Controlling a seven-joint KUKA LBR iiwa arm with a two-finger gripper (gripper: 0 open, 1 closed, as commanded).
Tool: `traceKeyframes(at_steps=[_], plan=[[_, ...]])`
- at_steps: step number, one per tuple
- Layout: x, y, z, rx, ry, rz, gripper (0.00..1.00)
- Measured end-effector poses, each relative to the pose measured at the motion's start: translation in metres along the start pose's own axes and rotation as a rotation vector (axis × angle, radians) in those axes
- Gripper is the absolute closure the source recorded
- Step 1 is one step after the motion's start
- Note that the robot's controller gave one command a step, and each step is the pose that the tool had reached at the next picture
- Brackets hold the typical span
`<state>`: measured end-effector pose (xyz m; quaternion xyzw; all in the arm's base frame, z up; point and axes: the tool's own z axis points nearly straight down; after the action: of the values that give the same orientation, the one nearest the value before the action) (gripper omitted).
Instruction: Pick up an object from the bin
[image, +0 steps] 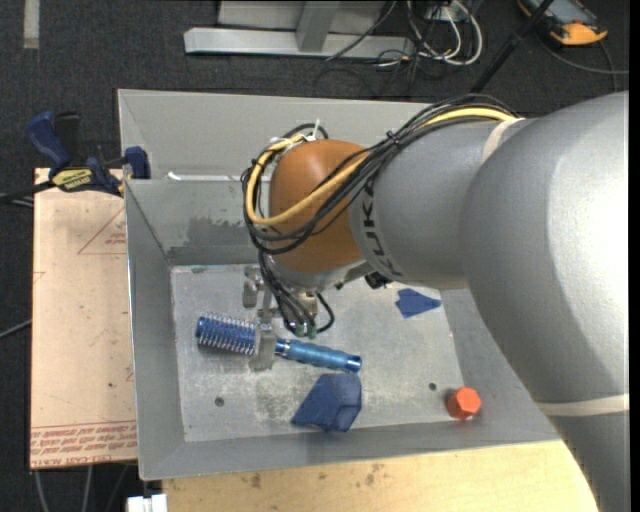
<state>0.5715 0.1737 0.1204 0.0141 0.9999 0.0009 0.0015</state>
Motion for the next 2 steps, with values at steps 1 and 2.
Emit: traceKeyframes(at_steps=[1,2], plan=[[0.0087,-0.0056,0.0527,0.002,0.006,0.137,0.00],[0.0081,-0.0053,0.0525,0.001,0.005,0.137,0.00]])
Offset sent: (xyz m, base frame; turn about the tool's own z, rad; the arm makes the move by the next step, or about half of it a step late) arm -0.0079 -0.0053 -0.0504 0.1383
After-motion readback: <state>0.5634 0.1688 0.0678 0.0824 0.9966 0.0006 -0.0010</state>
